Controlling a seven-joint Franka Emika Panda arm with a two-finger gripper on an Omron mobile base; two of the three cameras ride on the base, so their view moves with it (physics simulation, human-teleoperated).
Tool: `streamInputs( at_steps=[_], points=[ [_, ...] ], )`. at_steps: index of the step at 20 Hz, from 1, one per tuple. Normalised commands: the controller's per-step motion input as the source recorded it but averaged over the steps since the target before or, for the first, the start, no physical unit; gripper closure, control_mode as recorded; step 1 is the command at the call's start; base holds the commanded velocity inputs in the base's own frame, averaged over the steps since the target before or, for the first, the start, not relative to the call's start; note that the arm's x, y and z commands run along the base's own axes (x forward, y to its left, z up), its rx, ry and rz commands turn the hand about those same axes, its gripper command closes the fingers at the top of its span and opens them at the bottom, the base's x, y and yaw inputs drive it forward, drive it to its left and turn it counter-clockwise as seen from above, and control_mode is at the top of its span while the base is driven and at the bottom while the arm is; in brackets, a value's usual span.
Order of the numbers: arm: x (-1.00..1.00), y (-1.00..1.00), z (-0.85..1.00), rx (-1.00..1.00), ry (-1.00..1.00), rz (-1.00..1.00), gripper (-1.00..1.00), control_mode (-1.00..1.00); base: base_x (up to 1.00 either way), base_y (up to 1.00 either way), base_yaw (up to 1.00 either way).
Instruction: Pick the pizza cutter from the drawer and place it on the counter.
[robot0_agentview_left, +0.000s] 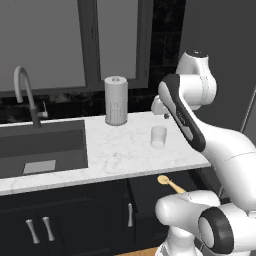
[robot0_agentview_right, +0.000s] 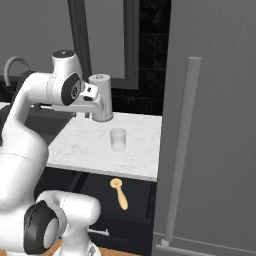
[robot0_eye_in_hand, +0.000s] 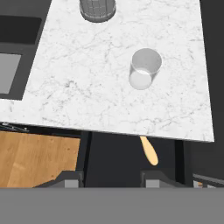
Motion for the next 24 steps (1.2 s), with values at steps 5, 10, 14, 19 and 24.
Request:
streamInputs(
  at_steps=[5,10,14,19,24],
  points=[
    [-0.21,0.0,0.0,0.0,0.0,0.0,-1.0,-1.0,0.0,0.0,0.0],
    [-0.61,0.02,0.0,0.0,-0.01,0.0,-1.0,-1.0,0.0,0.0,0.0],
    [-0.86,0.03,0.0,0.0,-0.04,0.0,-1.0,-1.0,0.0,0.0,0.0],
    [-0.55,0.0,0.0,0.0,-0.06,0.0,-1.0,-1.0,0.0,0.0,0.0],
    [-0.07,0.03,0.0,0.0,-0.04,0.0,-1.0,-1.0,0.0,0.0,0.0]
  ],
)
